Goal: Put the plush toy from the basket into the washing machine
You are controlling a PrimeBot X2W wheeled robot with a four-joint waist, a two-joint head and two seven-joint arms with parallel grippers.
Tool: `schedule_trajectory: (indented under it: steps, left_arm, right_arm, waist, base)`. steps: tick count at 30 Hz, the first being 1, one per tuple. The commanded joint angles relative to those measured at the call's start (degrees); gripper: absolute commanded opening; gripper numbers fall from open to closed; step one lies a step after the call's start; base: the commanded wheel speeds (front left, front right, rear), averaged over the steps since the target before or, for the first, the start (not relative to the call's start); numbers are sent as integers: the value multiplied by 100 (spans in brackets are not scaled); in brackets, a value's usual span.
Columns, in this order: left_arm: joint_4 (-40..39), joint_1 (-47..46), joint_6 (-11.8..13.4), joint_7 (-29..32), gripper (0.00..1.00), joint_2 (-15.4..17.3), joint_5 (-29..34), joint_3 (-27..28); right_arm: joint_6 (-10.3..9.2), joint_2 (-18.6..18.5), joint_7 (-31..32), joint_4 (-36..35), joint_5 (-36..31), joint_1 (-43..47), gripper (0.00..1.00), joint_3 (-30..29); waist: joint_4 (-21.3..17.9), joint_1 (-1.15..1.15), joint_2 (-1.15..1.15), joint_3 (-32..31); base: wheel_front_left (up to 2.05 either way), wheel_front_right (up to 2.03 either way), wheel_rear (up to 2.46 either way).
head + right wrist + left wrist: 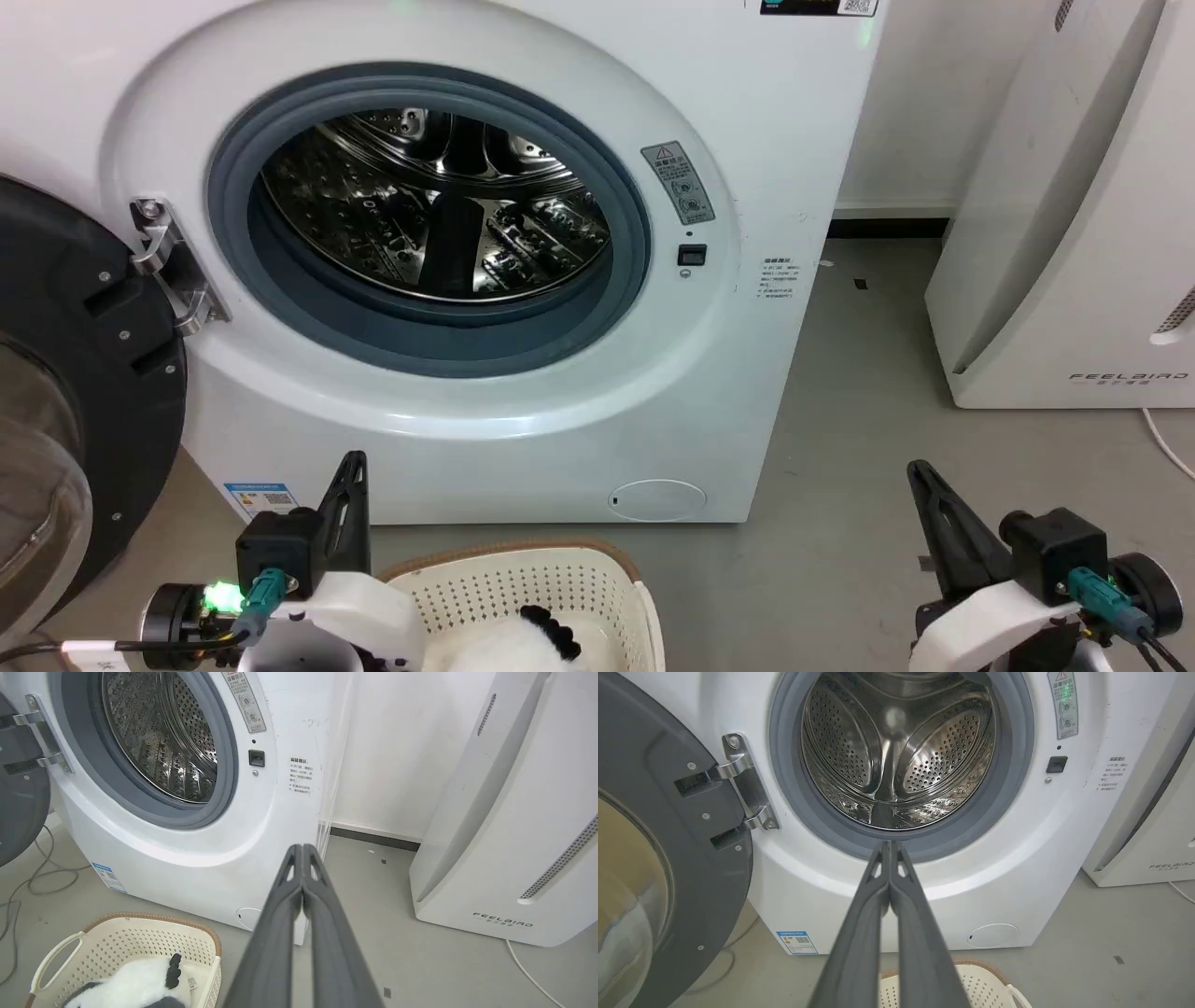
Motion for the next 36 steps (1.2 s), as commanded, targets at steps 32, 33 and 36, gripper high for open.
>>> schedule_trajectory:
  steps: [32,33,36]
  left_arm:
    - [97,1,21,-124,100,0,-70,-96]
    - [110,0,23,-136,100,0,-78,-106]
    - [151,-6,25,-172,100,0,-97,-139]
  right_arm:
    - [0,0,-123,-33,69,14,100,-20]
    - [0,0,-135,-39,68,13,100,-27]
    - [-1,1,-171,-44,69,18,100,-35]
  waist:
    - [-9,0,0,10]
    - [-10,0,0,12]
    - [-13,0,0,22]
  base:
    - [0,0,0]
    - [0,0,0]
    - [0,0,0]
